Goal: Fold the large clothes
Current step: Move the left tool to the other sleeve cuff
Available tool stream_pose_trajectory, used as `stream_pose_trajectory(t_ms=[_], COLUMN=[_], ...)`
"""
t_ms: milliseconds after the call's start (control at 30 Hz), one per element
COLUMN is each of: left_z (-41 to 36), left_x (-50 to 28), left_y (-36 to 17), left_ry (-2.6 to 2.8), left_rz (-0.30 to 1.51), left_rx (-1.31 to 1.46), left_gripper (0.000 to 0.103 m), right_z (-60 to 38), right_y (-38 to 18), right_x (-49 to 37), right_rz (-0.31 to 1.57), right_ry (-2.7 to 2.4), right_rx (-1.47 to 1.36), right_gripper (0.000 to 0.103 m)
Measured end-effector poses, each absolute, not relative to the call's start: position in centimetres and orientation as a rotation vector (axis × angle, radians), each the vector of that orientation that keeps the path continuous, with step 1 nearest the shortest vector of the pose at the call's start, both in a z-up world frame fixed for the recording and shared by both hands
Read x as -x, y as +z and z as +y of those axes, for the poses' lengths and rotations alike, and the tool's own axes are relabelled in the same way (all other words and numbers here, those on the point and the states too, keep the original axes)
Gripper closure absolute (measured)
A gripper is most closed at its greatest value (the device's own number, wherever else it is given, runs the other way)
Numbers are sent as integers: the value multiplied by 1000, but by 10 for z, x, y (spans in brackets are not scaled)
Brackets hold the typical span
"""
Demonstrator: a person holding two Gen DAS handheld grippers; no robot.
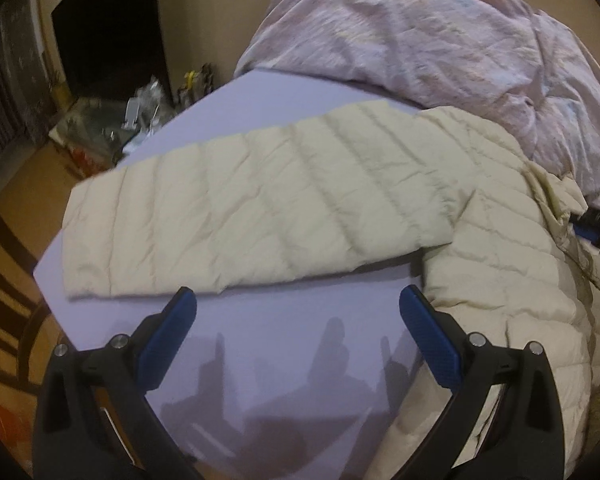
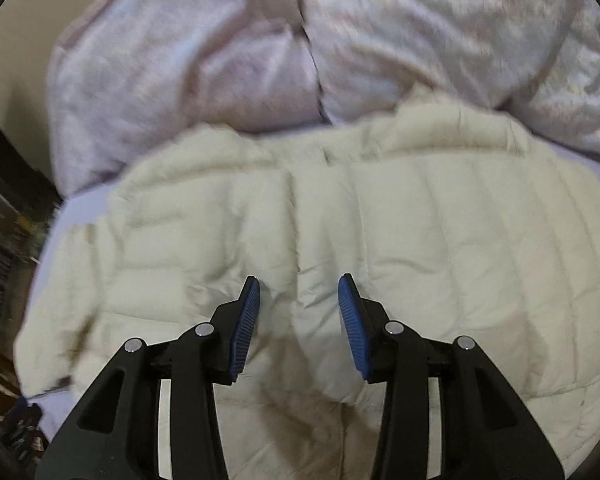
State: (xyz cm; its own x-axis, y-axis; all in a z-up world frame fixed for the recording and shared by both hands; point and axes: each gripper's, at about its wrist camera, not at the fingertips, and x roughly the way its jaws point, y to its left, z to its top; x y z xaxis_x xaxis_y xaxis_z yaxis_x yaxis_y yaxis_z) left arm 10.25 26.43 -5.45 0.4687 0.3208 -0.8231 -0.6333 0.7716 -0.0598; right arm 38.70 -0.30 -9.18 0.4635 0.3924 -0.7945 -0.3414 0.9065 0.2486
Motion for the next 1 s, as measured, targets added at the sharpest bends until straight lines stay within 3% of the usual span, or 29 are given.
stream_pose_trajectory(t_ms=[233,333,500,733,1000], left_z=[297,313,346,381,385], left_x=[-71,-53,-30,-4,-3], left_y=[-62,-61,-65,-71,-80], left_ry=[644,690,764,853,885], left_rz=[902,867,832,788,750], left_rx=[554,621,751,905,1011], left_gripper=[4,5,18,20,30], right_z=[10,9,8,4,3], right_y=[-106,-104,-104,-103,-102], right_x=[-389,-388,-387,-385,-385], right_rz=[991,992,981,971,963], right_ry=[415,427,446,464,481], right_rx=[36,21,18,17,12], right_gripper=[49,48,48,47,46])
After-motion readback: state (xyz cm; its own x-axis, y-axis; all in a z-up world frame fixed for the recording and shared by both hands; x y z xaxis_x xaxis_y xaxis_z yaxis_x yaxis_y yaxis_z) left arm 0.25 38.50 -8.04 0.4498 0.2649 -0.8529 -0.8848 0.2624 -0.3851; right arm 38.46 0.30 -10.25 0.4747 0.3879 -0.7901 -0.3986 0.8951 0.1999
